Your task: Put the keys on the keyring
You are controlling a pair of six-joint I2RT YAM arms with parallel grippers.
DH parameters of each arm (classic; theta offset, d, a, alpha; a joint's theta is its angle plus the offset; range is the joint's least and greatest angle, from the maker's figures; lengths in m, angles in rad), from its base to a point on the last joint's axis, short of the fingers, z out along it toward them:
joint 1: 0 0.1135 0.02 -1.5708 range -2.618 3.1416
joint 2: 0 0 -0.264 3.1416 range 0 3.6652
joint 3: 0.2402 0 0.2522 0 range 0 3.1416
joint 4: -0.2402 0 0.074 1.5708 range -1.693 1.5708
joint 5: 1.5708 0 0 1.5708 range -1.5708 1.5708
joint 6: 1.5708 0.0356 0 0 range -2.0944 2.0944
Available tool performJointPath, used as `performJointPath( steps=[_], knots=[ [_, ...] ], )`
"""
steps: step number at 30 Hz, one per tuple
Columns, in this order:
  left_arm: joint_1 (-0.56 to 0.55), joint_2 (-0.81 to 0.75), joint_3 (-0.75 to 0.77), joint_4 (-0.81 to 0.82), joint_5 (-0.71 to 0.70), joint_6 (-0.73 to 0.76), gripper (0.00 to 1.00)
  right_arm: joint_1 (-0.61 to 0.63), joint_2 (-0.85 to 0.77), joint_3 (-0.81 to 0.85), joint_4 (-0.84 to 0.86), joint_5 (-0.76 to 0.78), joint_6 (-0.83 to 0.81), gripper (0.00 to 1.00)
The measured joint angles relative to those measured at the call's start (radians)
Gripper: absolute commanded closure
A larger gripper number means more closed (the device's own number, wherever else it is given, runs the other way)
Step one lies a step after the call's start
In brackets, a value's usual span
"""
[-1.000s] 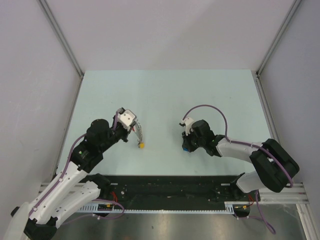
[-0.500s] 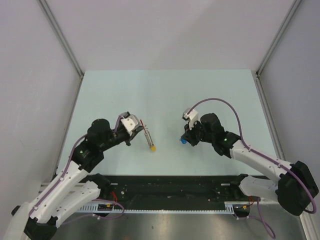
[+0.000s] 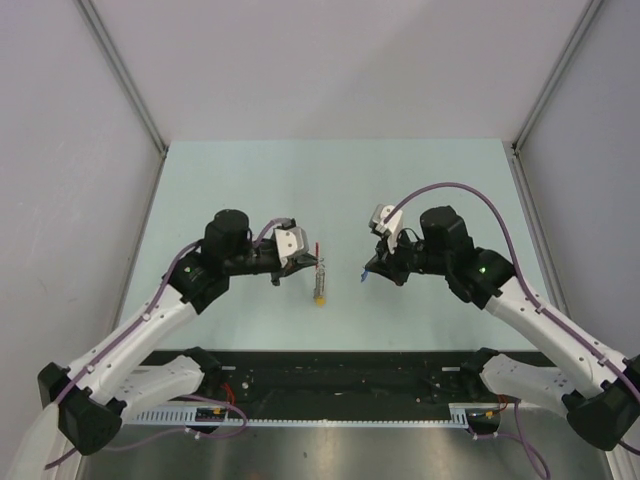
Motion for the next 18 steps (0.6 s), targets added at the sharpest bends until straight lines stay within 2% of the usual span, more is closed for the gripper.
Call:
performJointPath(
  steps=[8,18],
  knots=[
    [-0.041,0.069,0.023,-0.003,0.096,0.084,1.00,0.015,-0.003,0.035,-0.064,-0.120,-0.075,1.00],
    [-0.045,0.112,0.016,0.030,0.148,0.076,1.00,0.108,0.039,0.044,-0.056,-0.124,-0.143,1.00]
  ],
)
